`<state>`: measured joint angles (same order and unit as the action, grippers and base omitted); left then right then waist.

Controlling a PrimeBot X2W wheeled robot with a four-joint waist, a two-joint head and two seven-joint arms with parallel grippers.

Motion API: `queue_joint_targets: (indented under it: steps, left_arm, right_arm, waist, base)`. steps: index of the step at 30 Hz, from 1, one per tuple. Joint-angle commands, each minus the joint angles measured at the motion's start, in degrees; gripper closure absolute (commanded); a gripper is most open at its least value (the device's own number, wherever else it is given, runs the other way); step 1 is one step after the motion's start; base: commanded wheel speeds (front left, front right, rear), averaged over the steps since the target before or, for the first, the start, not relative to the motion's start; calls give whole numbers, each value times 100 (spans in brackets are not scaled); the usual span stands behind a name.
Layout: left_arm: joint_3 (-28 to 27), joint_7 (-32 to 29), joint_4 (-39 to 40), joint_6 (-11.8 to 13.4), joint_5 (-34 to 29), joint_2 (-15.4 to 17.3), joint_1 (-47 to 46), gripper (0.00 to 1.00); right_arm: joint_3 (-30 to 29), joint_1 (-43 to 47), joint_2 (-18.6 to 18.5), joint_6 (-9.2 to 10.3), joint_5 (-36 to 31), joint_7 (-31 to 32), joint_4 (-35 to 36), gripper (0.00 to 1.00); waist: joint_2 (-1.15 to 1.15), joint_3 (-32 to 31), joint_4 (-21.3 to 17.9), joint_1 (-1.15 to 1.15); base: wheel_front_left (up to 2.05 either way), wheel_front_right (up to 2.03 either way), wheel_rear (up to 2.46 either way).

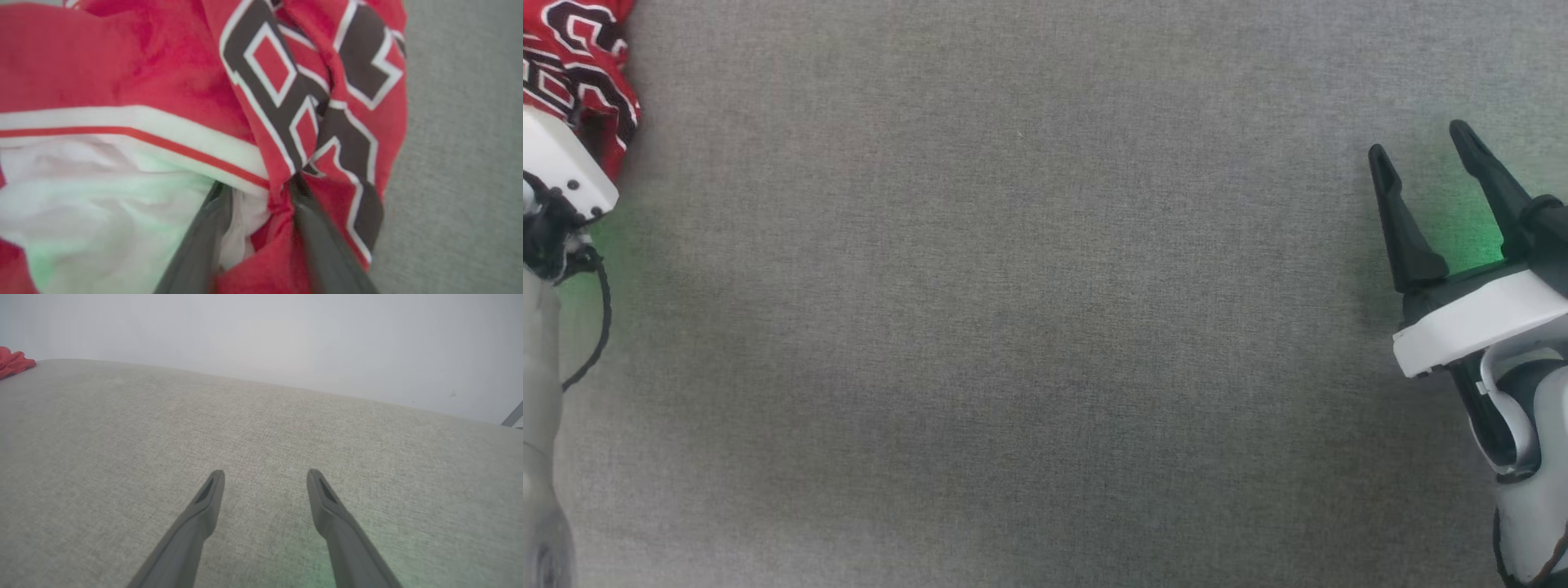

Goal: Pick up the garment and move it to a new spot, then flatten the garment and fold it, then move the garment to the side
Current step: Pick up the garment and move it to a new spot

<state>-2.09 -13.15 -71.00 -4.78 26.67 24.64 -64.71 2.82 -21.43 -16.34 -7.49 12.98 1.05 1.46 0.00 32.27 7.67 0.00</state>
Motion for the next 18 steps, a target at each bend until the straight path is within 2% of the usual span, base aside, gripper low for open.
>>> queue_joint_targets:
  steps: [1, 12, 18]
  left_arm:
    - [32, 18, -79, 9, -45, -93, 15, 100]
    - [418, 1153, 361, -99, -447, 405, -413, 100]
    - [767, 1380, 766, -207, -642, 569, -572, 100]
  right_arm:
    - [-27, -39, 14, 0, -25, -9, 19, 0]
    - [-205, 127, 244, 0, -12, -306, -329, 0]
    - [-337, 276, 394, 0, 6, -446, -538, 0]
  waist:
    - [0, -20, -1, 0]
    - [0, -731, 47, 0]
    - [0, -1240, 108, 0]
  base:
    - [0, 0, 0]
    - [0, 0, 0]
    - [0, 0, 0]
